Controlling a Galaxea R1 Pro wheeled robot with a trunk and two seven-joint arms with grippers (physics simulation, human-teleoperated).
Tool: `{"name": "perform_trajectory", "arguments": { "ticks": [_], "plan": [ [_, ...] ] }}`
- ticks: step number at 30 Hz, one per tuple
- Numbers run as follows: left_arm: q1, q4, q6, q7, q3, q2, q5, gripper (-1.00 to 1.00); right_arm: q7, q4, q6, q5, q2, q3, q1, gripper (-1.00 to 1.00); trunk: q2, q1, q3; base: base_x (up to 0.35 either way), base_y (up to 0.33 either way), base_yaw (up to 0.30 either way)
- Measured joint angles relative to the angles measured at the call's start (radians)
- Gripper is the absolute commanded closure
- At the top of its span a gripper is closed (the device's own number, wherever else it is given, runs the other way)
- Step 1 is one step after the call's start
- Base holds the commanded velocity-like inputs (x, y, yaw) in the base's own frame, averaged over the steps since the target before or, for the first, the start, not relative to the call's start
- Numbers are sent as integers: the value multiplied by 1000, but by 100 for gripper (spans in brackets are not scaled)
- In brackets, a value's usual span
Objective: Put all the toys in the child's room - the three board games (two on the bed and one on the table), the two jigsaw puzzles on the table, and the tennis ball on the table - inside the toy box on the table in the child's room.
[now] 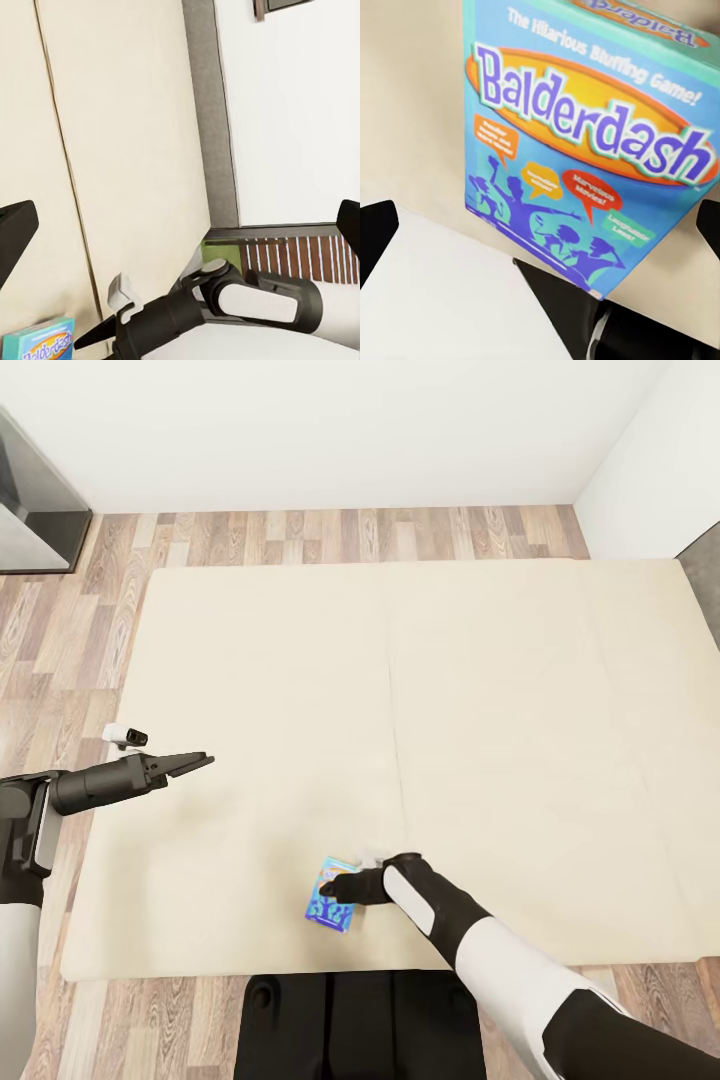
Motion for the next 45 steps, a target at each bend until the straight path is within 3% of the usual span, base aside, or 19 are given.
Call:
{"name": "perform_trajectory", "arguments": {
  "ticks": [7,33,45],
  "plan": [
    [0,0,0,0,0,0,0,-100,4,-6,-7,-1,0,23,-1,-100,0,0,0,0,0,0],
    [0,0,0,0,-1,0,0,-100,7,-11,-9,-1,0,28,-1,-100,0,0,0,0,0,0],
    [0,0,0,0,-1,0,0,-100,49,-46,-10,-2,0,49,-1,-100,0,0,0,0,0,0]
  ]
}}
